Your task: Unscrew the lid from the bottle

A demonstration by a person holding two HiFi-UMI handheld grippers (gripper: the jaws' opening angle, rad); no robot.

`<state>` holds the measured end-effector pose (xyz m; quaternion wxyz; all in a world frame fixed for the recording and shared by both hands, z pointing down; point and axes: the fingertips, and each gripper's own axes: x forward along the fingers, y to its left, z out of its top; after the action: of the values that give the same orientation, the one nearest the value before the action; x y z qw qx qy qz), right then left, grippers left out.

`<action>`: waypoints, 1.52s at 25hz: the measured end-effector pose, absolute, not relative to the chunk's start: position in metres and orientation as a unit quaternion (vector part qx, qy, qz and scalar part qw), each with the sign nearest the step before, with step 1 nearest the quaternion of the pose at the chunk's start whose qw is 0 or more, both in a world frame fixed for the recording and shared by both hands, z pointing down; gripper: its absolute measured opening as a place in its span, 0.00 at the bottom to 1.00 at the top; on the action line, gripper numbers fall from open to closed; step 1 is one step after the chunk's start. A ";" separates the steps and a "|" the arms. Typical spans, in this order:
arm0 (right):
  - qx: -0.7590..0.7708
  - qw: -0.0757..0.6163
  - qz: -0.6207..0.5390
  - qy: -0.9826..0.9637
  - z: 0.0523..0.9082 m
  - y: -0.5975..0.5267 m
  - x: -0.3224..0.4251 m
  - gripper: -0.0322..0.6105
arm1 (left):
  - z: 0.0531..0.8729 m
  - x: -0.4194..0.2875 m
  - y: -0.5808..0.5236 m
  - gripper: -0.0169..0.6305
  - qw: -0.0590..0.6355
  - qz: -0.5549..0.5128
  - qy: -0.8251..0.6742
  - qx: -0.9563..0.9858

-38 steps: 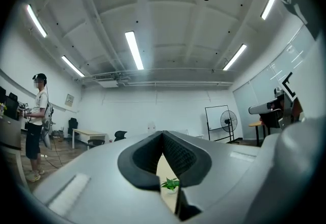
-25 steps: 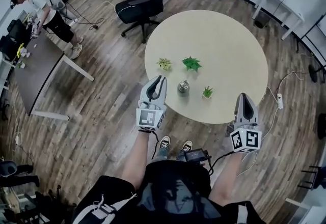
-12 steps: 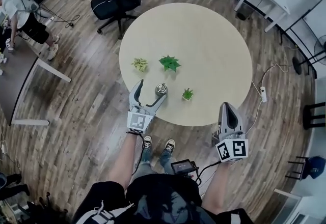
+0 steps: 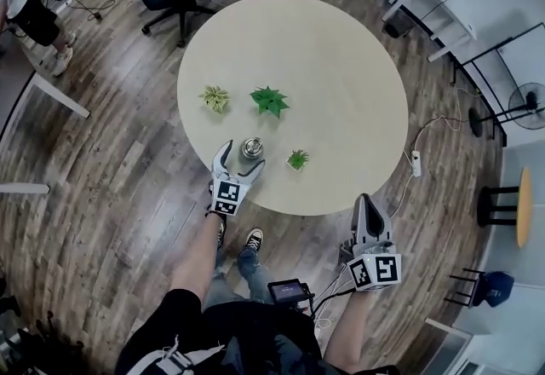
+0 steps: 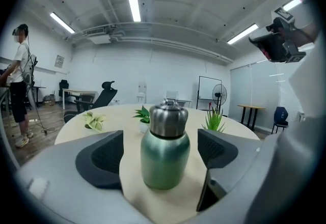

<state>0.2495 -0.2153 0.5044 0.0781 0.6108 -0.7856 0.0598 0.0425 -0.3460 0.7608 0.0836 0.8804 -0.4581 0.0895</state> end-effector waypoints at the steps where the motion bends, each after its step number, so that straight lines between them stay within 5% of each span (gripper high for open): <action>1: 0.610 0.081 0.061 -0.786 0.507 -0.214 0.248 0.06 | 0.768 0.046 -0.347 0.72 0.090 0.095 -0.456 0.881; 16: 0.601 0.100 0.064 -0.790 0.520 -0.209 0.239 0.06 | 0.800 0.053 -0.353 0.59 0.117 0.142 -0.424 0.887; 26: 0.571 0.053 0.053 -0.817 0.499 -0.228 0.199 0.06 | 0.661 0.062 -0.331 0.58 0.051 0.116 -0.376 0.918; 38: 0.435 -0.013 0.015 -0.900 0.428 -0.250 0.088 0.56 | 0.504 0.060 -0.288 0.58 0.022 0.105 -0.344 0.933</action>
<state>0.0880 -0.2504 0.4282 -0.0131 0.4355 -0.9000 0.0154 0.0598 -0.2875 0.5040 0.0218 0.9327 -0.3444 0.1048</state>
